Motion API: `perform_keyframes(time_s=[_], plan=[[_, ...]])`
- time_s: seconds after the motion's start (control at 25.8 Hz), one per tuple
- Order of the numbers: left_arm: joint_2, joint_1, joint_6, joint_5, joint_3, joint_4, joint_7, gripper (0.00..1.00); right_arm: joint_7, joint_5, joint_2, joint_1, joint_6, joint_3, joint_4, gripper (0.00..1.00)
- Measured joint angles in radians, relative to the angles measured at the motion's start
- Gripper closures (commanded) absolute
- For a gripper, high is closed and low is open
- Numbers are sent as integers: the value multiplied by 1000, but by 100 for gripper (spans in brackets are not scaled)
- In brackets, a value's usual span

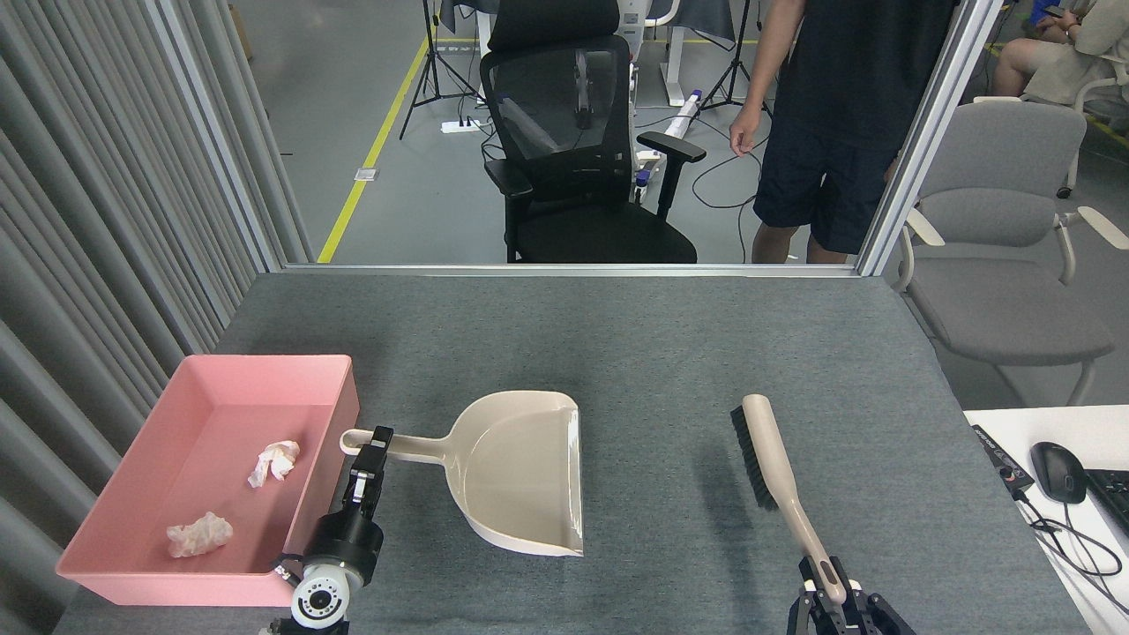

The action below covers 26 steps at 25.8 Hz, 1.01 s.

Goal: Sweep and dump garbage into bin

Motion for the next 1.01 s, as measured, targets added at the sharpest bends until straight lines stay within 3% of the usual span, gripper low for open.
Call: perform_keyframes(time_s=[0.5, 0.66, 0.74, 0.85, 1.01], plan=[[-7, -15, -50, -47, -4, 77, 21, 81, 4, 5, 4, 1, 0, 10, 2, 78], [-5, -16, -64, -67, -5, 95, 26, 75, 4, 6, 5, 2, 0, 17, 2, 73], [-5, -16, -64, -71, -5, 98, 26, 68, 5, 6, 5, 2, -1, 21, 3, 57], [-5, -16, -64, -73, -6, 99, 26, 48, 10, 6, 4, 0, -1, 24, 3, 51], [-7, -10, -41, -74, -6, 89, 17, 11, 37, 6, 1, -2, 4, 25, 9, 48]])
